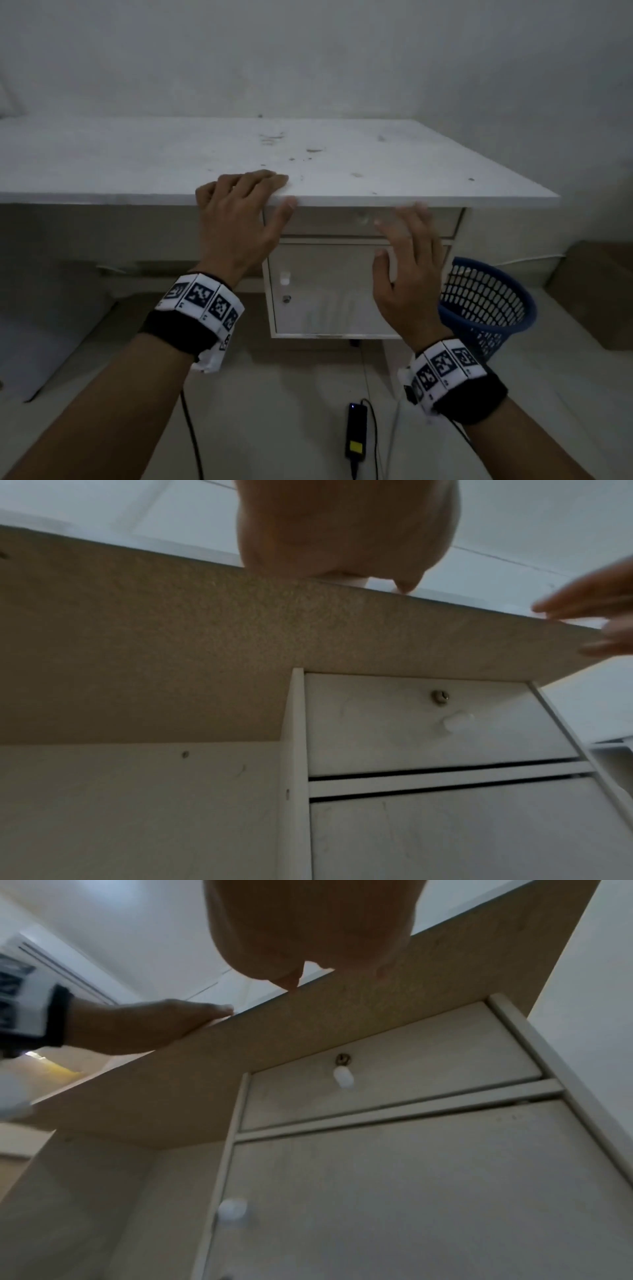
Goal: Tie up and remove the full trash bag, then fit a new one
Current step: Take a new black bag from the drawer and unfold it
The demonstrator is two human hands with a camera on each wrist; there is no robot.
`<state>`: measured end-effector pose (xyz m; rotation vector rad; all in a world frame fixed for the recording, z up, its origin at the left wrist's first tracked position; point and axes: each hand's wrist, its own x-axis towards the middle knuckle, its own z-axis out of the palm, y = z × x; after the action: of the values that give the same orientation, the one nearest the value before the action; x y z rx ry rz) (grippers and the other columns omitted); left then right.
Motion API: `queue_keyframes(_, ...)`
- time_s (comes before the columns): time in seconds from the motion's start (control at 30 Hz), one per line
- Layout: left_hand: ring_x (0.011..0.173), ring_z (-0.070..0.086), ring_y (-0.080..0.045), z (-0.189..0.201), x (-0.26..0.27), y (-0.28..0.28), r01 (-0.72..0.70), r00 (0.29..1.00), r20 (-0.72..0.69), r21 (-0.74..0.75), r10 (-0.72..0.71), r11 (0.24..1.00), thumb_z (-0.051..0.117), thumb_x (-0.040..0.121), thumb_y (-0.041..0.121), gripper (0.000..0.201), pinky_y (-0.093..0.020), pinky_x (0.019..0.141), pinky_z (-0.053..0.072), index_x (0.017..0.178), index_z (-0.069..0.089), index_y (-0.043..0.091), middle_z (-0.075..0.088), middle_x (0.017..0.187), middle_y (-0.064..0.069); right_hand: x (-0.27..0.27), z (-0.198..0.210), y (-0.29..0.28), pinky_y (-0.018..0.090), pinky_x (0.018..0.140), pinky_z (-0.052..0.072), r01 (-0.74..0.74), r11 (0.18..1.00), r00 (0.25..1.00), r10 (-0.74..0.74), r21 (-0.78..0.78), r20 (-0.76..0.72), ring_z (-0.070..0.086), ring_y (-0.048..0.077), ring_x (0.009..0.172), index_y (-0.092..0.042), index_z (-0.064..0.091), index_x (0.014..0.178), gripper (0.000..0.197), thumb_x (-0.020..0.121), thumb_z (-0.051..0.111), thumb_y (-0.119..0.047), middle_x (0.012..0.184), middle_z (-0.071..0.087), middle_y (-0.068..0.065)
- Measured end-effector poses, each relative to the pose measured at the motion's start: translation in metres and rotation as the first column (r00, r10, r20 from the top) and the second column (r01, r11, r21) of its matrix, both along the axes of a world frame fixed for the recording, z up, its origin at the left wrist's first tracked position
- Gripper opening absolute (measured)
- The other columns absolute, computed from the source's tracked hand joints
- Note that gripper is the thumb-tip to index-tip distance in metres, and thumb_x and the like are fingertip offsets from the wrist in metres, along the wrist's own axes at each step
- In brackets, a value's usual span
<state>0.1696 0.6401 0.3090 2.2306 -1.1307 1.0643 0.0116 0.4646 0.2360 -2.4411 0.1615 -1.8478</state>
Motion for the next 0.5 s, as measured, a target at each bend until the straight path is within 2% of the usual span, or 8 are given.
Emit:
queue_keyframes(0.07, 0.111, 0.05, -0.018, -0.003, 0.002, -0.001, -0.004, 1.0, 0.019, -0.003, 0.004, 1.0, 0.033, 0.094, 0.059, 0.053, -0.032, 0.085, 0.022, 0.13, 0.057, 0.029, 0.062, 0.126, 0.006, 0.002, -0.019, 0.009, 0.043, 0.099, 0.043, -0.065, 0.998, 0.998, 0.066, 0.016, -0.026, 0.054, 0.031, 0.117, -0.004, 0.066, 0.11, 0.026, 0.087, 0.054, -0.006, 0.119, 0.062, 0.013)
queue_keyframes(0.13, 0.115, 0.049, -0.022, -0.005, 0.004, -0.001, -0.004, 0.999, 0.035, -0.003, 0.004, 1.0, 0.034, 0.093, 0.059, 0.057, -0.032, 0.086, 0.022, 0.137, 0.05, 0.027, 0.06, 0.13, 0.001, 0.007, -0.028, 0.013, 0.038, 0.083, 0.05, -0.104, 0.963, 0.981, 0.141, 0.248, -0.134, 0.06, 0.021, 0.099, -0.009, 0.065, 0.11, 0.023, 0.093, 0.05, -0.013, 0.108, 0.064, 0.004)
queue_keyframes(0.2, 0.121, 0.046, -0.025, -0.007, 0.005, -0.001, -0.015, 0.999, 0.042, 0.008, 0.014, 1.0, 0.033, 0.093, 0.061, 0.062, -0.032, 0.09, 0.022, 0.143, 0.043, 0.026, 0.055, 0.136, -0.001, 0.016, -0.024, 0.005, 0.031, 0.073, 0.048, -0.009, 0.827, 0.946, 0.189, 0.562, -0.262, 0.061, 0.019, 0.091, -0.014, 0.062, 0.11, 0.021, 0.099, 0.045, -0.023, 0.1, 0.062, -0.001)
queue_keyframes(0.23, 0.125, 0.044, -0.025, -0.007, 0.005, -0.001, -0.025, 0.999, 0.041, 0.015, 0.025, 1.0, 0.03, 0.093, 0.062, 0.063, -0.033, 0.093, 0.021, 0.145, 0.039, 0.026, 0.052, 0.14, -0.001, 0.022, -0.02, -0.003, 0.028, 0.071, 0.044, 0.06, 0.743, 0.93, 0.201, 0.667, -0.307, 0.062, 0.022, 0.092, -0.015, 0.061, 0.108, 0.023, 0.1, 0.044, -0.029, 0.098, 0.063, 0.0)
queue_keyframes(0.27, 0.129, 0.04, -0.026, -0.007, 0.005, 0.0, -0.037, 0.999, 0.033, 0.021, 0.037, 0.999, 0.028, 0.093, 0.063, 0.064, -0.034, 0.096, 0.021, 0.146, 0.036, 0.027, 0.048, 0.144, 0.0, 0.028, -0.014, -0.01, 0.025, 0.07, 0.039, 0.126, 0.693, 0.916, 0.194, 0.71, -0.352, 0.063, 0.026, 0.094, -0.014, 0.061, 0.107, 0.029, 0.1, 0.043, -0.036, 0.098, 0.065, 0.004)
queue_keyframes(0.33, 0.135, 0.034, -0.026, -0.007, 0.005, 0.001, -0.051, 0.999, 0.006, 0.033, 0.051, 0.998, 0.024, 0.094, 0.065, 0.065, -0.037, 0.102, 0.02, 0.148, 0.032, 0.03, 0.039, 0.151, 0.002, 0.04, -0.001, -0.022, 0.025, 0.072, 0.037, 0.241, 0.718, 0.872, 0.135, 0.653, -0.47, 0.063, 0.03, 0.099, -0.012, 0.06, 0.108, 0.04, 0.097, 0.043, -0.047, 0.107, 0.068, 0.011)
queue_keyframes(0.4, 0.137, 0.03, -0.026, -0.005, 0.005, 0.002, -0.044, 0.999, -0.008, 0.05, 0.045, 0.998, 0.022, 0.093, 0.066, 0.066, -0.04, 0.105, 0.019, 0.149, 0.029, 0.031, 0.034, 0.154, 0.003, 0.053, 0.011, -0.027, 0.031, 0.08, 0.041, 0.335, 0.774, 0.821, 0.041, 0.538, -0.57, 0.06, 0.033, 0.106, -0.013, 0.06, 0.113, 0.047, 0.095, 0.041, -0.052, 0.117, 0.065, 0.015)
queue_keyframes(0.5, 0.138, 0.027, -0.027, -0.004, 0.005, 0.002, -0.035, 0.999, -0.019, 0.054, 0.036, 0.998, 0.021, 0.092, 0.066, 0.067, -0.041, 0.105, 0.019, 0.149, 0.028, 0.032, 0.032, 0.155, 0.002, 0.066, 0.022, -0.026, 0.031, 0.093, 0.041, 0.418, 0.797, 0.774, -0.062, 0.436, -0.63, 0.055, 0.033, 0.118, -0.019, 0.059, 0.125, 0.05, 0.095, 0.04, -0.053, 0.13, 0.059, 0.013)
